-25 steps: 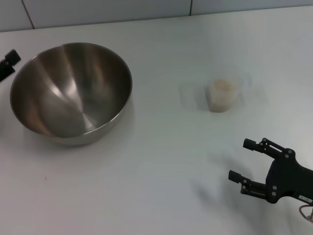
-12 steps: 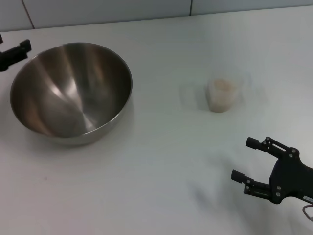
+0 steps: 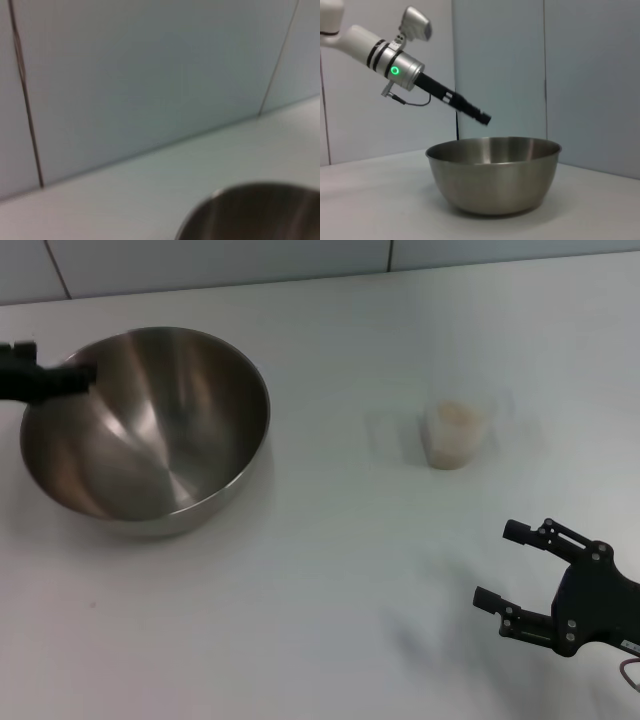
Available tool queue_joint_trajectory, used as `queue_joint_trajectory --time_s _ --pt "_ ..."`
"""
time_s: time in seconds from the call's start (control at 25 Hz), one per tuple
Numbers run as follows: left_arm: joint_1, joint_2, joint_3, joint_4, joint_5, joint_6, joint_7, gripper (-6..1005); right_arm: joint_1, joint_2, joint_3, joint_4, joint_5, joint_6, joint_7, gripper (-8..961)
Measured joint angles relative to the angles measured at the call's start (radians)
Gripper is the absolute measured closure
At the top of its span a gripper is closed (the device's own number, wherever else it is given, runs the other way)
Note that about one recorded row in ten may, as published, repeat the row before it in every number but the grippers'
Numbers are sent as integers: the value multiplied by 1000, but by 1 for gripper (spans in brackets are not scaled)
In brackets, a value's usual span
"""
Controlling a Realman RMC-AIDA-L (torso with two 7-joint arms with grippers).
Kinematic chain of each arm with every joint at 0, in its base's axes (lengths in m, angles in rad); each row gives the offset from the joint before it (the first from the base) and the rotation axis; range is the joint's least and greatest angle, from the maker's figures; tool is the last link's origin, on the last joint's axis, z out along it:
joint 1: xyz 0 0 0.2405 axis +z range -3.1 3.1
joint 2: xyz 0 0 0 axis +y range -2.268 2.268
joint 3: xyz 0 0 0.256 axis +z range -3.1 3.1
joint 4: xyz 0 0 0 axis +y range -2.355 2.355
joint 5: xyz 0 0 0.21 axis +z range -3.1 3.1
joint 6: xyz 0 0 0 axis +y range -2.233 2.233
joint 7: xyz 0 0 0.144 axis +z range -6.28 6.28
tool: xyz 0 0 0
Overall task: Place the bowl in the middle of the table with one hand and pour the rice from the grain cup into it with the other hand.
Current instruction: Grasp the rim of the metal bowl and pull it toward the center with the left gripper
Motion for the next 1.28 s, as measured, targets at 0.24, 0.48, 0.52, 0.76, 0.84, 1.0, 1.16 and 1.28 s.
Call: queue_joint_trajectory --time_s 0.24,0.48,0.52,0.76,0.84,1.0,1.16,1.28 --pt "-55 -4 -1 -5 165 8 -118 135 0 0 3 -13 1 -16 0 121" --pt "-71 -3 -3 -20 197 2 -132 136 0 0 4 -14 2 -17 0 121" --pt "-74 -3 -3 -25 202 3 -134 136 0 0 4 -14 2 -17 0 121" --pt "-112 -2 -6 -104 248 2 -137 163 0 1 7 -14 2 -17 0 121" --pt "-128 -1 -7 -132 253 0 -135 173 0 1 9 -15 2 -17 0 121" --pt "-152 -1 -9 -162 279 -5 -139 194 0 1 12 -15 2 -17 0 121" --pt "-159 -1 -7 -165 288 4 -149 216 -1 2 12 -15 2 -17 0 121" --pt "-164 1 -4 -165 287 22 -143 232 -1 2 12 -15 1 -17 0 121"
